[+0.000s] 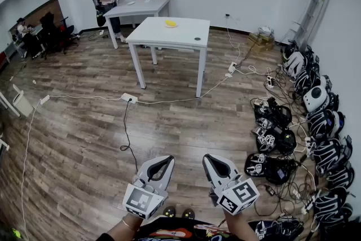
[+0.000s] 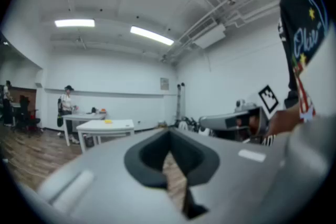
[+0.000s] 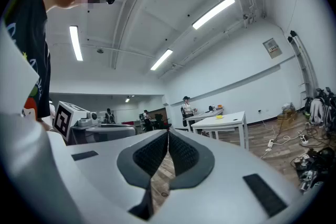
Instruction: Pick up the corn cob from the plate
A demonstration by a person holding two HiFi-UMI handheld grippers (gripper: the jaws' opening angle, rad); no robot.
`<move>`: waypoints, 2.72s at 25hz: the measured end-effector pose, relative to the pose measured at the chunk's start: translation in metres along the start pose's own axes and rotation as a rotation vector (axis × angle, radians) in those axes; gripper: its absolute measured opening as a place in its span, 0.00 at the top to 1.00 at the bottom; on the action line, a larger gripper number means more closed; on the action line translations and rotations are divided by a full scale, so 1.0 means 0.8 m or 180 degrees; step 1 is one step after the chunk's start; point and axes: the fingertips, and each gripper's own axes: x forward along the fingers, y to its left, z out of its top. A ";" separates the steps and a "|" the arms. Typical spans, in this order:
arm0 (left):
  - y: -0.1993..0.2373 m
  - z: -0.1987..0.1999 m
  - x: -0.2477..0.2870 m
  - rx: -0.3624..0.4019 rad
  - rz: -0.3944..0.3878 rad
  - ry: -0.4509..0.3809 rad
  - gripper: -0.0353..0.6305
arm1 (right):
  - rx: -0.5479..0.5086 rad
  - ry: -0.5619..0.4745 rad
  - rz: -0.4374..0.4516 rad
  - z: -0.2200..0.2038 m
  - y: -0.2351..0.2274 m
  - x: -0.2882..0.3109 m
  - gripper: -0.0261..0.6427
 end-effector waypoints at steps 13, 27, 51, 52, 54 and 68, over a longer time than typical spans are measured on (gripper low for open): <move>0.039 -0.047 -0.002 -0.0105 0.0270 0.0219 0.95 | 0.0189 0.0083 0.0050 -0.043 -0.026 0.033 0.94; 0.297 -0.066 0.212 -0.0274 -0.0036 -0.0034 0.95 | -0.0011 0.0229 -0.0240 -0.021 -0.177 0.306 0.94; 0.673 -0.112 0.536 -0.0251 0.0072 0.0053 0.95 | 0.0081 0.0210 -0.0250 -0.020 -0.459 0.727 0.94; 0.691 -0.111 0.557 -0.0238 0.0074 0.0051 0.95 | 0.0085 0.0194 -0.0247 -0.019 -0.478 0.747 0.94; 0.724 -0.106 0.598 -0.0217 0.0070 0.0031 0.95 | 0.0105 0.0165 -0.0229 -0.014 -0.511 0.786 0.94; 0.890 -0.119 0.790 -0.0219 -0.0037 0.0021 0.95 | 0.0154 0.0235 -0.0113 -0.013 -0.657 0.992 0.94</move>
